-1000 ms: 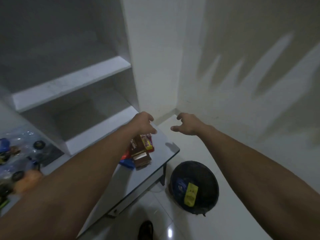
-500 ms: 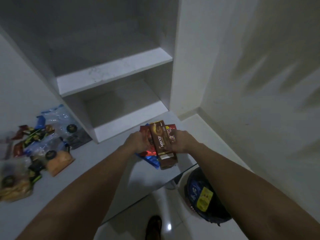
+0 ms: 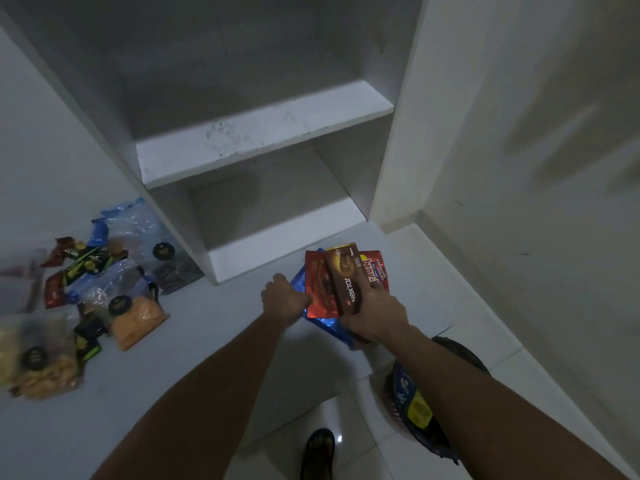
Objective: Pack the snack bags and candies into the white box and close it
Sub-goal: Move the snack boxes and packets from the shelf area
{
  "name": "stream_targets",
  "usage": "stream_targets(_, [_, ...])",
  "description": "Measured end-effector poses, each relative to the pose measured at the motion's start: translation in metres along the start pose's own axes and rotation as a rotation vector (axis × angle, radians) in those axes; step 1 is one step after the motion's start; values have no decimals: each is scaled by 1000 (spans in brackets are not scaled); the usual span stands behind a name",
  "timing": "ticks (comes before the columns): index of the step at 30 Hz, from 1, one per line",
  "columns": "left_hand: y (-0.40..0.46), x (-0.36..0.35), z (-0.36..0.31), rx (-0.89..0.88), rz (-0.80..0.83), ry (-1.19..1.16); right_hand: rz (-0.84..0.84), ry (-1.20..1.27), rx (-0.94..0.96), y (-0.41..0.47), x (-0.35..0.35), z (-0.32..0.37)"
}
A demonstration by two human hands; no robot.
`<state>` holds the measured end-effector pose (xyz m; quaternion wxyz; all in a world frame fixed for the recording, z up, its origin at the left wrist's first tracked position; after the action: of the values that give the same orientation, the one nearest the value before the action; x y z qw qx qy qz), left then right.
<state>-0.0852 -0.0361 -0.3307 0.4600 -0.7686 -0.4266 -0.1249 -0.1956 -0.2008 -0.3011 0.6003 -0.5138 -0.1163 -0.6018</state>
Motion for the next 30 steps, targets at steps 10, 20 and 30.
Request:
stream_targets(10, [-5,-10,-21,-238,57,-113,13,71,-7,8,9,-12])
stream_targets(20, [-5,-22,-98,-437,311,-78,-116,31,-143,-11,93,-52])
stream_targets(30, [-60,-69,-200,-631,407,215,-282,112,-328,-76,148,-134])
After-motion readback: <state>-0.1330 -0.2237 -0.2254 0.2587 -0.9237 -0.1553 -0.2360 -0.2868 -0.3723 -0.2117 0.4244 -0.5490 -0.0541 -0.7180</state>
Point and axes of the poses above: each hand's wrist, its own y-axis towards the middle knuckle, its own x-axis out of the back of the hand, z = x × y, the point moved 6 cm from there along y, towards the middle knuckle, and after that the axes turned 11 degrees about z, right-handed, at the moved point
